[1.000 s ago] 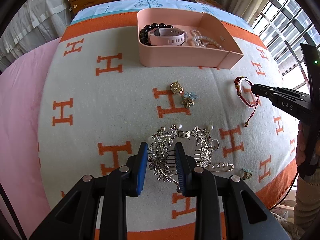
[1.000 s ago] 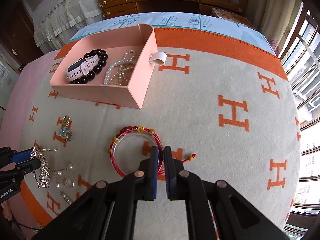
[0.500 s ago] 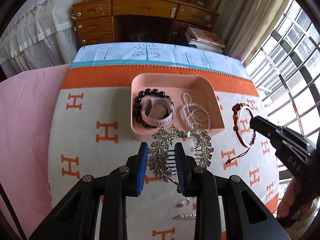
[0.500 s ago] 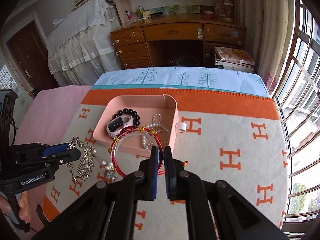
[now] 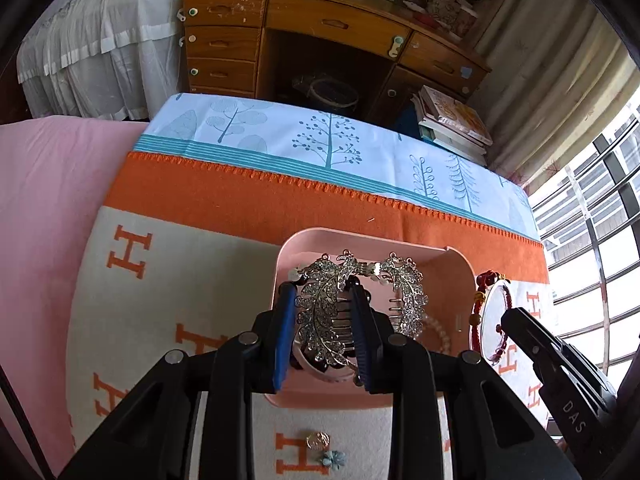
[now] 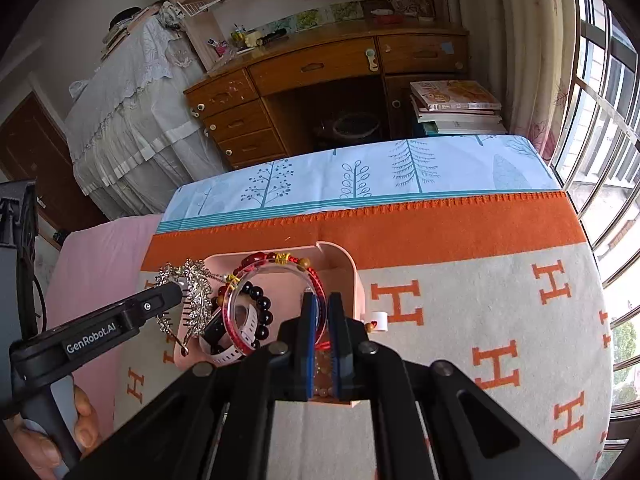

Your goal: Organize jewelry

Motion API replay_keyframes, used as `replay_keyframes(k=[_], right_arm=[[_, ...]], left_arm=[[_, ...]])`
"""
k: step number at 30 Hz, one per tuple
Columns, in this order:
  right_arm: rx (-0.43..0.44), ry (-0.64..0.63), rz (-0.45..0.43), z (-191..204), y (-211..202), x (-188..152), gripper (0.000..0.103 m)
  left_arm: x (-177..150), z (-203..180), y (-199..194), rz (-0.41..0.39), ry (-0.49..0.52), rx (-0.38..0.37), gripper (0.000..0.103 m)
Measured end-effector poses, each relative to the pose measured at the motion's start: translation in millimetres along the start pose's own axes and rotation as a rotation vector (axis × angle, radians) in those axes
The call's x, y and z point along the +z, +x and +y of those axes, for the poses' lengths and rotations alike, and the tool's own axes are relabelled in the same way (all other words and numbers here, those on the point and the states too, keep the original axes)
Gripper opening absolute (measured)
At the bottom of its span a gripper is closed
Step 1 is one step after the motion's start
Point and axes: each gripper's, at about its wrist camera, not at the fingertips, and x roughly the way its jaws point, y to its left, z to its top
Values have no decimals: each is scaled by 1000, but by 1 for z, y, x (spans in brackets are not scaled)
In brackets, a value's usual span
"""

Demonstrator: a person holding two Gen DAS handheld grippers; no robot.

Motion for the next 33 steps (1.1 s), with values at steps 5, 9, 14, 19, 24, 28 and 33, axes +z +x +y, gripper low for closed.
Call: replay_keyframes(k=[5, 9, 14, 19, 24, 28, 33], right_arm=[[1, -2, 46, 1, 24, -2, 6], [40, 21, 102, -2, 35, -2, 7], [41, 26, 104, -3, 35, -6, 7], [52, 20, 81, -4, 17, -21, 7], [41, -41, 48, 4, -9, -43, 7], [36, -82, 17, 13, -34, -60, 7], [49, -102, -33, 21, -71, -81, 7]], left_arm=[[-5, 0, 25, 45, 17, -23, 28], [-11, -2, 15, 15, 47, -53, 61], [-25, -5, -19, -62, 113, -25, 66], [-56, -9, -54, -133, 189, 38, 73], [-94, -6, -81, -190, 229, 80, 77], [-119, -4, -97, -203, 235, 76, 77], [-145, -2, -124, -240, 221, 52, 81]])
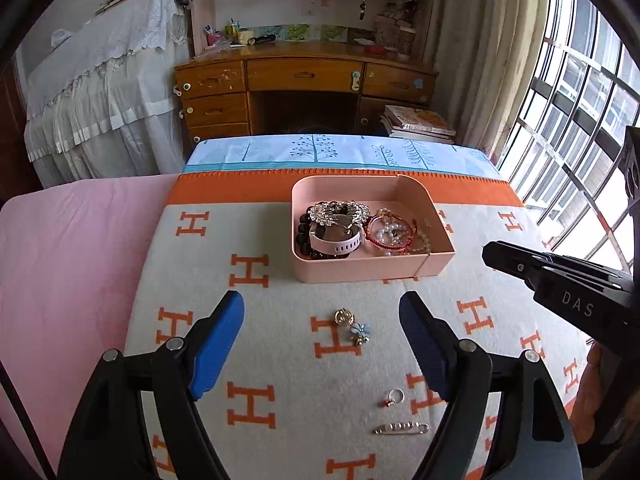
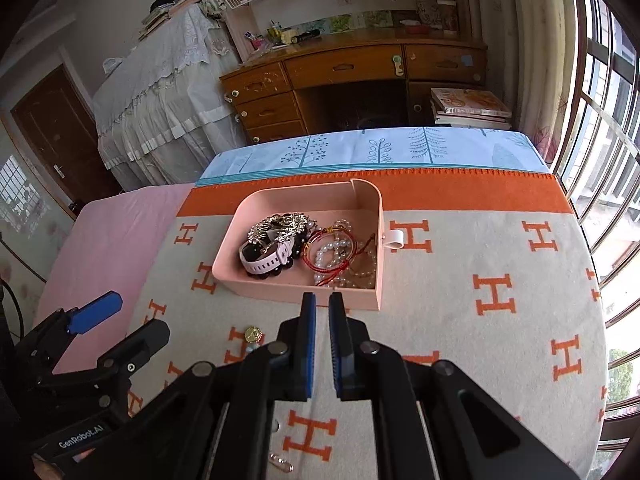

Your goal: Organize jewelry

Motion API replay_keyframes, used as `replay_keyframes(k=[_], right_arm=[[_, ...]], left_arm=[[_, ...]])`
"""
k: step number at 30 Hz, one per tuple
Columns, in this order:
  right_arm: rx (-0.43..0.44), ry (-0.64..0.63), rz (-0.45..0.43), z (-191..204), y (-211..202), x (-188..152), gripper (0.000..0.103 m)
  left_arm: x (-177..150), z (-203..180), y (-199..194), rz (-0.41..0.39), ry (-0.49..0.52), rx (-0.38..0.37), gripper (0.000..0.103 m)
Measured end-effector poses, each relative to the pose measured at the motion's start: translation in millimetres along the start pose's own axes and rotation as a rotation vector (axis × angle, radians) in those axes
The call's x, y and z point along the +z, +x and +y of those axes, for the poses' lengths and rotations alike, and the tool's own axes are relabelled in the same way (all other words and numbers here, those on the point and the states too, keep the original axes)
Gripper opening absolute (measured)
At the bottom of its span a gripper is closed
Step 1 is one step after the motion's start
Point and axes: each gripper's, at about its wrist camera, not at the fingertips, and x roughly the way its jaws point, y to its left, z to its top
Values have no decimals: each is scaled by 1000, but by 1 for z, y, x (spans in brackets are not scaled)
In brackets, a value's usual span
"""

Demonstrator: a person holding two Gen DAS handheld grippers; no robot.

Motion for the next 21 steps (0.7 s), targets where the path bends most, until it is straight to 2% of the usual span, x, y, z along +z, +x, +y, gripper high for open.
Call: replay_keyframes(k=[2, 10, 14, 21], right_arm=[[0, -11, -19, 5, -15, -9, 7], [7, -40, -85, 22, -72, -48, 8], [-2, -49, -134, 30, -100, -65, 26], [-12, -59, -177, 36, -128, -89, 28]], left_arm=[[-9, 0, -16, -24, -5, -2, 88], [-43, -3, -69, -90, 12, -3, 89], [-58, -4, -90, -111, 21, -10, 90], [-78, -2, -111, -119, 15, -29, 91]])
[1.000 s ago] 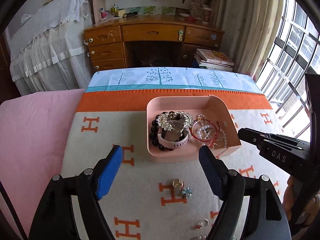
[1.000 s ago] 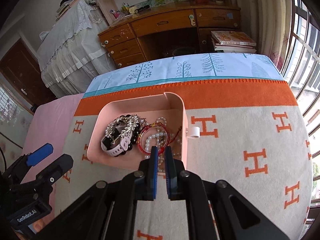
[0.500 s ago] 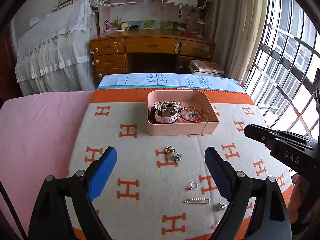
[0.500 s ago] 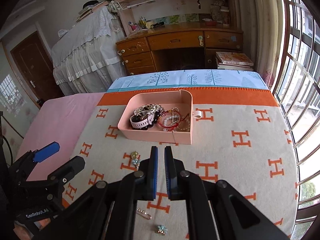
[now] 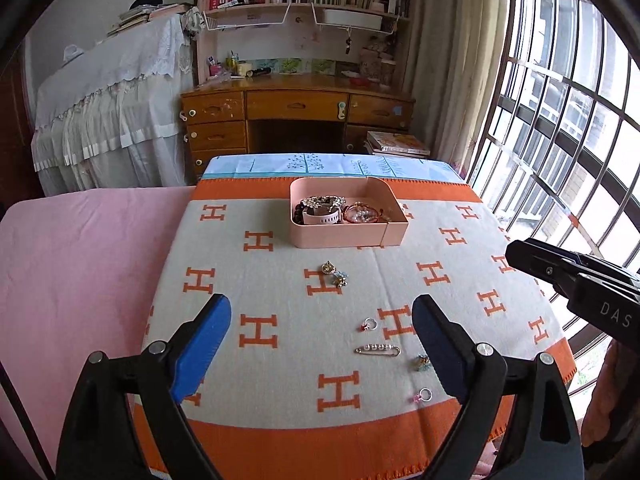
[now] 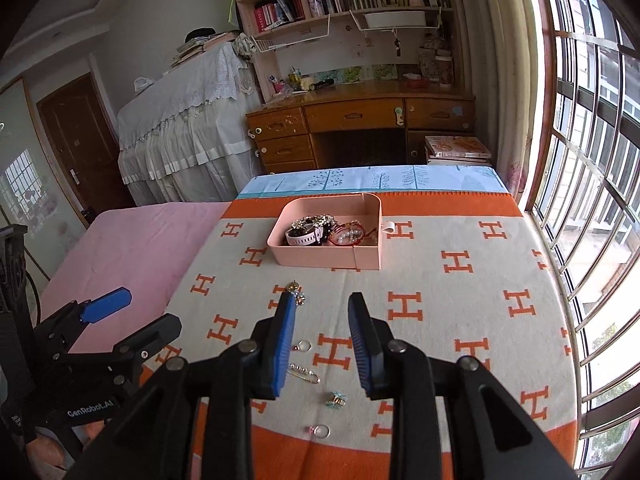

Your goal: Organize jewelry

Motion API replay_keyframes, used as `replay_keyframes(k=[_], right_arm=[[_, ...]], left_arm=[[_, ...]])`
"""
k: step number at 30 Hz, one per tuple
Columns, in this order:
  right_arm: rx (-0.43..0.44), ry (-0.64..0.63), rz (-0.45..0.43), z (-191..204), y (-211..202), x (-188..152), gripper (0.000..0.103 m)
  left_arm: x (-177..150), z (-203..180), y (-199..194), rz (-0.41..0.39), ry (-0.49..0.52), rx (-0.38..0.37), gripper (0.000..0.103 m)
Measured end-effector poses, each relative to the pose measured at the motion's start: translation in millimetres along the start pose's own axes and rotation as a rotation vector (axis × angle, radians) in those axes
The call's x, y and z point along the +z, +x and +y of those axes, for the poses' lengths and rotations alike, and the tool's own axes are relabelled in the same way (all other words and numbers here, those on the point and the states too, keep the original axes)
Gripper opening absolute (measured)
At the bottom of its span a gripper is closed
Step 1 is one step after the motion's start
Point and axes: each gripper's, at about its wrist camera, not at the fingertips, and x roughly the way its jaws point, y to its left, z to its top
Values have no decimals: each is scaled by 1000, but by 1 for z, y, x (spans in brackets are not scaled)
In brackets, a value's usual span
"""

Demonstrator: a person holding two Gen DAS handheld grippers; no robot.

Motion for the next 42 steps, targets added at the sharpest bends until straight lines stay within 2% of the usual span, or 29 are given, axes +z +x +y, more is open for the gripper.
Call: replay_keyframes(k=[18, 32, 42], right_arm=[[-9, -49, 28, 14, -18, -41, 28], [30, -109, 63, 25, -17, -58, 28], [66, -115, 113, 14, -1, -67, 28]], left_arm=[[-22, -15, -23, -16, 37, 0, 91], [-29, -18, -22, 8, 47, 35, 91], [-31, -23, -2, 80, 52, 28, 91]])
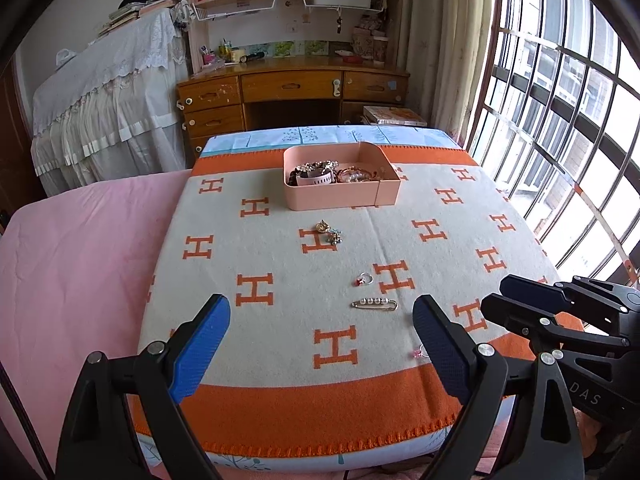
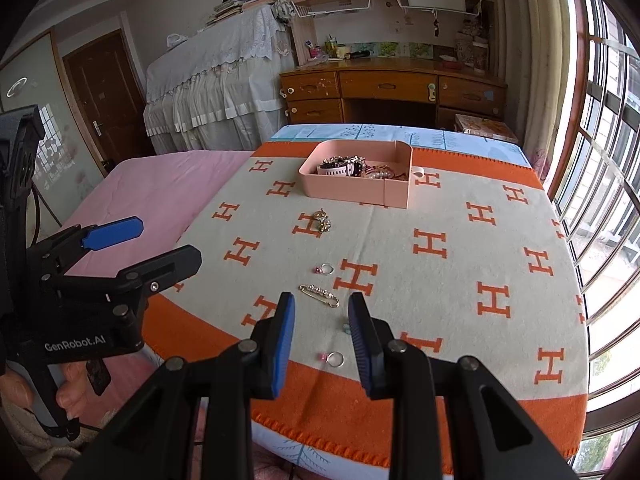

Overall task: Organize jewelry
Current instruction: 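Move both tools down toward the brooches on the blanket, then grasp the blue flower brooch with the left tool while the right tool grasps a small brooch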

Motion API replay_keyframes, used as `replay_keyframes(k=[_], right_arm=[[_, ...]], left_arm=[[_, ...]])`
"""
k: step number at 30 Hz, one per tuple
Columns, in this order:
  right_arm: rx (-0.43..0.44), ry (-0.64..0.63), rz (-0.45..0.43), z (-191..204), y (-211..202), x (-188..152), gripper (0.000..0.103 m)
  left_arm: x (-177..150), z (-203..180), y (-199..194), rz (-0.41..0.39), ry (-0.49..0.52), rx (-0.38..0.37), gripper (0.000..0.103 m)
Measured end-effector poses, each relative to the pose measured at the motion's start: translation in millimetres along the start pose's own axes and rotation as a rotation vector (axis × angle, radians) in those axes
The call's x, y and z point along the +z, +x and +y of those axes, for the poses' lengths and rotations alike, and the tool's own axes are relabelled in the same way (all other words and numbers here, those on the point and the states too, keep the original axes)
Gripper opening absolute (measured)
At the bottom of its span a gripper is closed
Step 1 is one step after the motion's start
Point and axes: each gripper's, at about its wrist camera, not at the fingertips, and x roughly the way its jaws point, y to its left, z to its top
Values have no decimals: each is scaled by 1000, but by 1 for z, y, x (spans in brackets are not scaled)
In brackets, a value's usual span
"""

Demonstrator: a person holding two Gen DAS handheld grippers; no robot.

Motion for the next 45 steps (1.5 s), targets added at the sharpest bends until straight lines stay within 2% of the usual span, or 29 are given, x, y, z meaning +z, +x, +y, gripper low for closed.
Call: replay_keyframes(k=[9, 18, 25, 39, 45], right_arm=[[14, 21, 80, -22, 28, -6, 28], [20, 52, 146, -41, 59, -3, 28], [42, 15, 235, -45, 87, -9, 28], [92, -32, 364, -37, 121, -17, 28], [75, -26, 354, -36, 129, -15, 28]], left_arm=[[-7, 3, 43, 102, 13, -36, 92], [-7, 33, 80, 167, -32, -31, 92], [-12, 50, 99, 218, -63, -61, 92], [-14, 33, 113, 247, -2, -121, 92], [-14, 29, 116, 255, -2, -141, 92]])
